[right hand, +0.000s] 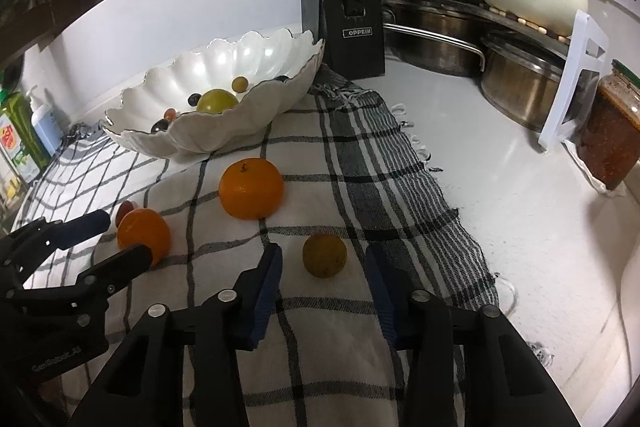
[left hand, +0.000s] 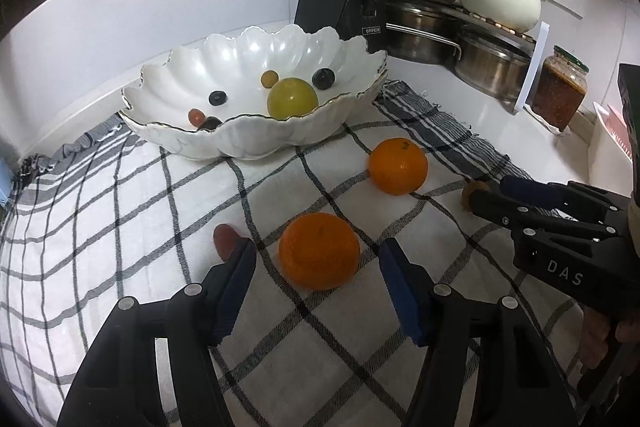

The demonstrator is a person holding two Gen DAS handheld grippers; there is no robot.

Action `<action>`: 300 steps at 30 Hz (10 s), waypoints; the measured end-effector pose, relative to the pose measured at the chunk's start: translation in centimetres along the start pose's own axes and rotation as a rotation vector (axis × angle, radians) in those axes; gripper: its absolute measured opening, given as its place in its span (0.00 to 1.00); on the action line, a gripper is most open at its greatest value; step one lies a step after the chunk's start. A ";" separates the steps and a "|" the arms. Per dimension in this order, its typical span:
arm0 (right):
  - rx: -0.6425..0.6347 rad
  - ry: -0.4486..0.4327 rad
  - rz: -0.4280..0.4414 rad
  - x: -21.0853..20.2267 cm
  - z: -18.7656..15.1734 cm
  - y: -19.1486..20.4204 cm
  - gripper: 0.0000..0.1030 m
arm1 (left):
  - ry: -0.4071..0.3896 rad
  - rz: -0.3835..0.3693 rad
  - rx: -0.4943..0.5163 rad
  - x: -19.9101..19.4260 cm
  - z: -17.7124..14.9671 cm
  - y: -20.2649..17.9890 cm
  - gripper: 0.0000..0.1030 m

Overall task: Organize fruits
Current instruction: 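Close the left tool on an orange while the right tool grasps a small brown fruit, then carry the orange in the left tool and the brown fruit in the right tool over the bowl, then open the left tool to drop the orange while the right tool releases the brown fruit, then withdraw both open tools from the bowl back over the cloth, then lower the right tool onto the orange while the left tool reaches the brown date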

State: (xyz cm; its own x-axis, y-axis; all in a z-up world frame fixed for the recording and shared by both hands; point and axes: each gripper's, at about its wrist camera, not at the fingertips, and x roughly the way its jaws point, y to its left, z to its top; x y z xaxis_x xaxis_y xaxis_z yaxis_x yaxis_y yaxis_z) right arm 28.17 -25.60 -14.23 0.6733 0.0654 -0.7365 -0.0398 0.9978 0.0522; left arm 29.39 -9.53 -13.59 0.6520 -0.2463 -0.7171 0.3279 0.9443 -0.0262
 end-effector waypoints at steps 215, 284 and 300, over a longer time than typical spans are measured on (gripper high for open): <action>-0.231 -0.193 -0.001 -5.2 3.2 6.1 0.50 | -0.162 0.210 -0.057 -8.0 1.5 4.5 0.67; -0.148 -0.024 0.103 2.4 2.9 5.2 0.45 | 0.025 0.110 -0.144 0.8 0.3 4.2 0.18; -0.150 -0.004 0.116 1.7 2.2 5.7 0.40 | -0.025 0.133 -0.147 -2.1 0.3 4.3 0.18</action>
State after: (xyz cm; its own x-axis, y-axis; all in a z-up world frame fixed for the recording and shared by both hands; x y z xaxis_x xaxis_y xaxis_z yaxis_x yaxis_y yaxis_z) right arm 30.69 -19.77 -13.73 0.6607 0.1807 -0.7286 -0.2270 0.9732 0.0355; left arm 29.62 -4.97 -12.03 0.7005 -0.1209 -0.7034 0.1356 0.9901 -0.0352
